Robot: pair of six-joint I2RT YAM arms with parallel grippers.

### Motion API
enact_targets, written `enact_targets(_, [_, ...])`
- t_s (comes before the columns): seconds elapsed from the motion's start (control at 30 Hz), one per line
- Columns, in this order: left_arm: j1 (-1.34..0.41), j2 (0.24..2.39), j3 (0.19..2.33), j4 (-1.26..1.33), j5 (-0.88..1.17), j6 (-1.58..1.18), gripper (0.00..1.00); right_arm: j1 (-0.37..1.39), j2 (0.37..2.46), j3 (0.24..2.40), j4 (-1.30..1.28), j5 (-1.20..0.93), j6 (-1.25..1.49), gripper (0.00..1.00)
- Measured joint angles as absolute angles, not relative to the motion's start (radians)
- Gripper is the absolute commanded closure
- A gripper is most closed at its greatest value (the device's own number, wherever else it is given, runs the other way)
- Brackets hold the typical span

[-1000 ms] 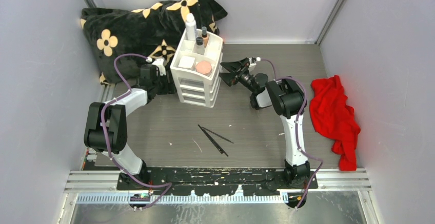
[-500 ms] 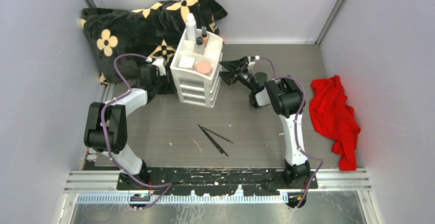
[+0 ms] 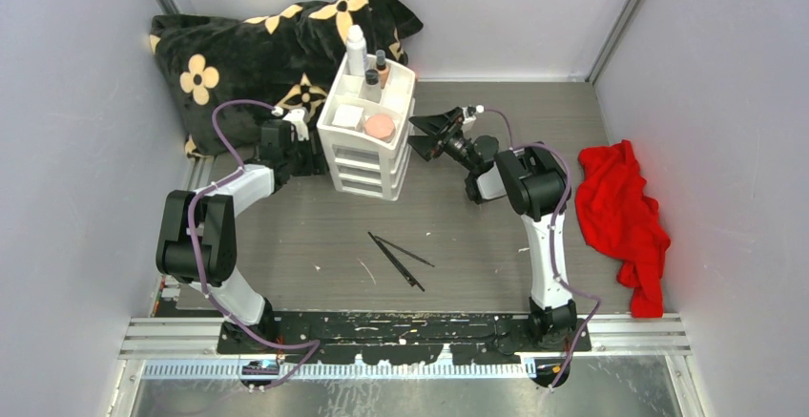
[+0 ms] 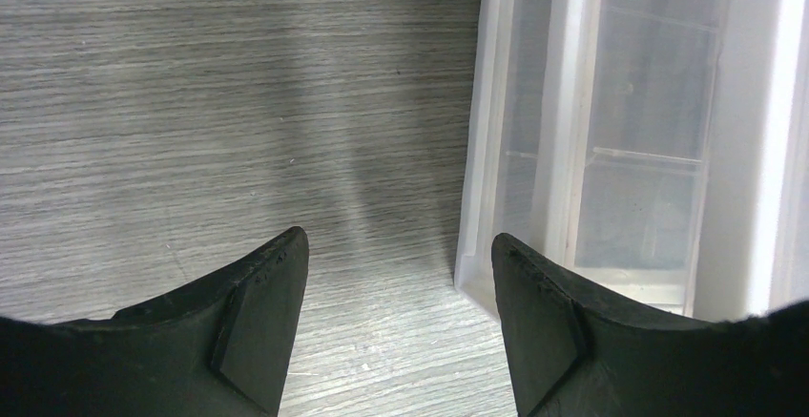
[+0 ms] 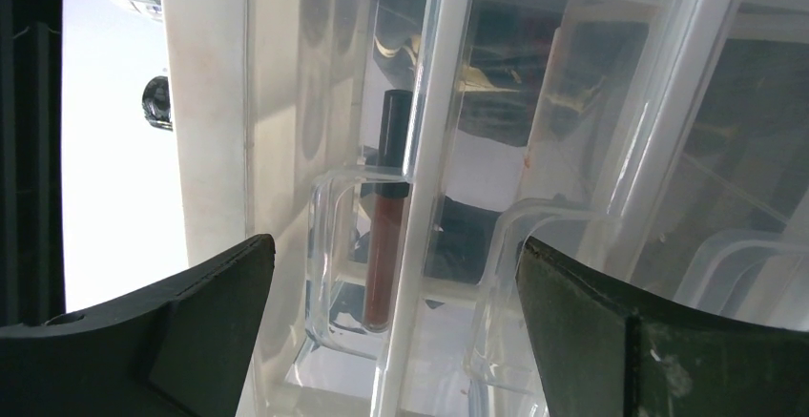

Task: Organize the makeup
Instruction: Open the drawer in the storage box.

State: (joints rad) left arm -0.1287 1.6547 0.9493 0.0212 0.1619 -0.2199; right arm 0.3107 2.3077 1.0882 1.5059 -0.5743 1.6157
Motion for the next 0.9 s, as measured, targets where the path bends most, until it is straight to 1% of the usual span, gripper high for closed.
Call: enact_targets(0.9, [-0.130, 1.655, 0.949, 0.025, 0.177, -0.220, 0.29, 0.188, 2.135, 0.839, 1.504, -0.635, 1.573, 0.00])
